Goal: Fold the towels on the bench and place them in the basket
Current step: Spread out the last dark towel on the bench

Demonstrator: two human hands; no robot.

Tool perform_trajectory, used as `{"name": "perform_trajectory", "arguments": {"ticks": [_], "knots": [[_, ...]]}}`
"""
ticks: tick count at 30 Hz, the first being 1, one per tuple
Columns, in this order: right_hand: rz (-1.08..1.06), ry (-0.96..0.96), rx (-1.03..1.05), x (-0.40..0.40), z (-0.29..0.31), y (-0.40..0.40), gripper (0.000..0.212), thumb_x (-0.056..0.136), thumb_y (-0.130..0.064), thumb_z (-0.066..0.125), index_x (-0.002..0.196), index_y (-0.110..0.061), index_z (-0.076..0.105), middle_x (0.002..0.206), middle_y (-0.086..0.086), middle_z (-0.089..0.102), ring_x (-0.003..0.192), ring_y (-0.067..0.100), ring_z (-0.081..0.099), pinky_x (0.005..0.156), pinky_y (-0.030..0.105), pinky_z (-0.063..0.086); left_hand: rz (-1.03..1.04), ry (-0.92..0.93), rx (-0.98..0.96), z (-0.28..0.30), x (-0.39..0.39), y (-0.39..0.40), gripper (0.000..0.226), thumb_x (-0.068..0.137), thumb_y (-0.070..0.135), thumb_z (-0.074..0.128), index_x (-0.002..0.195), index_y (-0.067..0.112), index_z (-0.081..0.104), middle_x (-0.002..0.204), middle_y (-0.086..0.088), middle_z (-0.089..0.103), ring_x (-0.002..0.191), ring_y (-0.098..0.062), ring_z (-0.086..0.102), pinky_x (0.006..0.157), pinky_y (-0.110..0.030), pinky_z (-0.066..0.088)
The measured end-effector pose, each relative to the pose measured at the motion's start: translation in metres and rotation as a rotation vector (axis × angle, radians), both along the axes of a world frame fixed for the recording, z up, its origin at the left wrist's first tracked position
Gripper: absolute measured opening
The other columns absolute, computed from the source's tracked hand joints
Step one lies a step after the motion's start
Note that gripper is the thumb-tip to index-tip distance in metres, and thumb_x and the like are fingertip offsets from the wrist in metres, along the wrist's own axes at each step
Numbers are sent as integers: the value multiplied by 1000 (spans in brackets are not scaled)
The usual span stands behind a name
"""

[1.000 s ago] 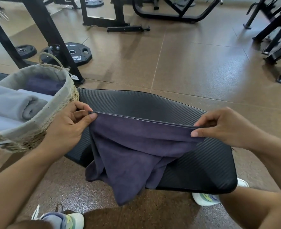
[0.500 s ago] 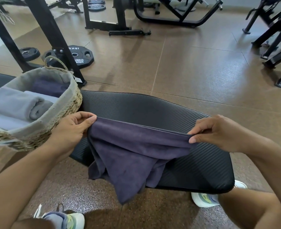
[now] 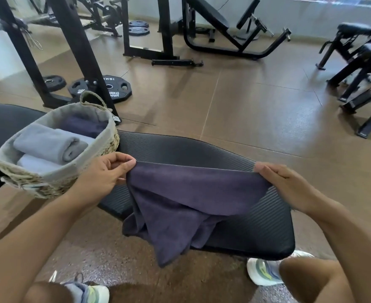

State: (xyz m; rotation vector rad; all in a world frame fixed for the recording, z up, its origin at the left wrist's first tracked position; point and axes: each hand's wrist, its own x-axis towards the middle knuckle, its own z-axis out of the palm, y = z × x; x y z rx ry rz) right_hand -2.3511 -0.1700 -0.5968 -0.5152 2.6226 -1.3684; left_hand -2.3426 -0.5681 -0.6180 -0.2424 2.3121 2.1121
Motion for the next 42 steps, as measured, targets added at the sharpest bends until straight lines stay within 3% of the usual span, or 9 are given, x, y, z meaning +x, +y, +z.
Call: {"name": "perform_trajectory", "arguments": {"ticks": [4, 9, 14, 17, 24, 27, 32, 38, 42], "knots": [[-31, -19, -283, 16, 40, 5, 70, 79, -80, 60, 76, -11, 68, 68, -3, 55, 66, 9, 50, 61, 24, 39, -94, 32, -12, 26, 6, 4, 9, 91, 14, 64, 86, 19, 70, 73, 5, 68, 68, -1, 61, 58, -11, 52], [27, -153, -568, 19, 80, 14, 53, 56, -70, 87, 58, -22, 62, 53, -5, 46, 46, 4, 39, 44, 14, 32, -168, 98, 42, 58, 1, 7, 10, 75, 31, 74, 84, 27, 78, 79, 1, 72, 73, -8, 65, 70, -20, 56], [-83, -240, -235, -7, 85, 26, 42, 71, -37, 81, 89, -2, 67, 71, 3, 69, 61, 9, 62, 58, 22, 54, -142, 44, -6, 59, -19, 11, 17, 75, 25, 77, 89, 17, 81, 91, -5, 78, 83, -14, 71, 85, -25, 59], [-205, -242, -90, -24, 70, 26, 34, 90, -27, 71, 100, 5, 67, 83, 9, 72, 72, 12, 68, 63, 26, 60, -121, 49, -81, 55, -32, 22, 3, 87, 12, 72, 88, 14, 75, 81, 0, 75, 78, -13, 68, 73, -20, 61], [-332, -197, -259, -48, 77, 15, 24, 100, -32, 60, 92, -10, 62, 90, 7, 66, 82, 16, 64, 82, 33, 57, -101, 49, -75, 75, -71, 41, 11, 104, 11, 53, 95, 10, 60, 85, -6, 62, 69, -13, 60, 59, -18, 58], [-356, -238, -313, -56, 91, 9, 23, 99, -34, 62, 88, -14, 59, 85, 4, 65, 72, 15, 63, 74, 30, 58, -80, -25, -43, 84, -87, 41, 11, 102, 14, 57, 93, 14, 62, 81, -2, 62, 63, -8, 58, 56, -18, 54], [-414, -110, -275, -79, 123, 8, 19, 91, -32, 75, 82, -18, 64, 80, 1, 65, 65, 14, 61, 65, 28, 59, -3, 59, -159, 119, -114, 42, 10, 101, 19, 61, 91, 20, 63, 86, 0, 65, 74, -9, 61, 61, -23, 47], [-394, 48, -415, -91, 159, 12, 25, 77, -26, 82, 82, -19, 59, 85, 3, 70, 78, 15, 67, 84, 34, 60, 47, 185, -146, 153, -124, 54, 7, 102, 17, 59, 97, 18, 64, 94, -5, 66, 77, -12, 63, 76, -31, 52], [-232, 38, -286, -67, 171, 19, 20, 83, -15, 76, 82, -17, 56, 74, 1, 72, 65, 11, 66, 70, 26, 60, -40, 188, -69, 155, -103, 44, 14, 105, 16, 52, 94, 18, 61, 91, -6, 67, 81, -18, 65, 83, -34, 57]]}}
